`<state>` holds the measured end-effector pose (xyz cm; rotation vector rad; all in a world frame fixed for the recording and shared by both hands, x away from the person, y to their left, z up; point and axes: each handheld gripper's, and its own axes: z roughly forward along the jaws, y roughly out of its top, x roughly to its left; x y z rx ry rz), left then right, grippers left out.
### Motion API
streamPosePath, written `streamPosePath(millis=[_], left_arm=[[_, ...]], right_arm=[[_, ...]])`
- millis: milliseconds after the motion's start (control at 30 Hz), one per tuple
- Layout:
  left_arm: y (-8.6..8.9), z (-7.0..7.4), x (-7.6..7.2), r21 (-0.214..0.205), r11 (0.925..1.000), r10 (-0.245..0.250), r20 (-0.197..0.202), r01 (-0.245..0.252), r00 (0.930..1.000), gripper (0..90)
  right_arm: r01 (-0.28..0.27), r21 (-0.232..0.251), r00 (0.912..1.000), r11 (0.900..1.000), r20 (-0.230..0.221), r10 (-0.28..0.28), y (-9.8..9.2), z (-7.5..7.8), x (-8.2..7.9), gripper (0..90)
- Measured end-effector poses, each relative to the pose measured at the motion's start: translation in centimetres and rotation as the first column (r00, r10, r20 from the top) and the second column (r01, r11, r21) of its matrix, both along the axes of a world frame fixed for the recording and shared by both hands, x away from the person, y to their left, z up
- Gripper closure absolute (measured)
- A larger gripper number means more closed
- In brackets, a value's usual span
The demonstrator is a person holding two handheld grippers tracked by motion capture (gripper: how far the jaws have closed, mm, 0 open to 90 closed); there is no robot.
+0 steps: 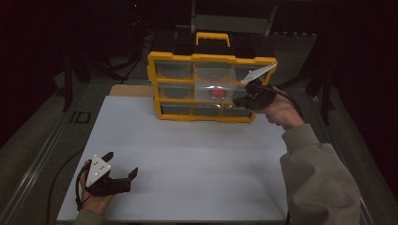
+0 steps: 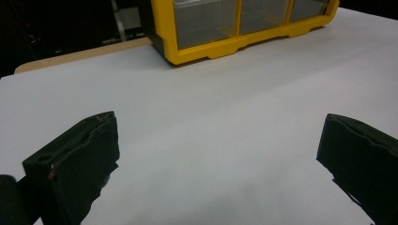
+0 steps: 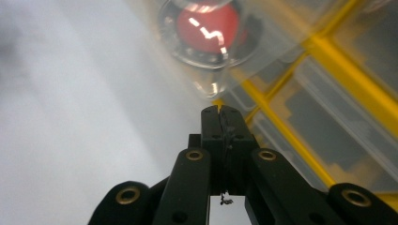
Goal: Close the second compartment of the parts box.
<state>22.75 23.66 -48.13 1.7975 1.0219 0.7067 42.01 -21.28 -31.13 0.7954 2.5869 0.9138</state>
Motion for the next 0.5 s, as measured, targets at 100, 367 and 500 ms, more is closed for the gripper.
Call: streamPosePath(millis=[100,367,500], left_arm=[[0.0,0.0,0.0,0.000,1.0000,0.000,0.000,0.000,1.0000,0.1],[0.0,0.0,0.0,0.001,1.0000,0.000,0.000,0.000,1.0000,0.0],[0.0,0.0,0.0,0.003,1.0000,-0.001,-0.001,0.001,1.0000,0.1]], right_arm=[[-0.012,0.002,0.9999,0.9999,-0.004,0.012,0.2,-0.4,0.0,89.7],[-0.059,0.046,0.9981,0.9972,-0.015,0.060,0.9,-1.3,0.1,89.8],[-0.075,0.078,0.9971,0.9941,-0.002,0.075,1.1,-1.0,0.0,89.9]])
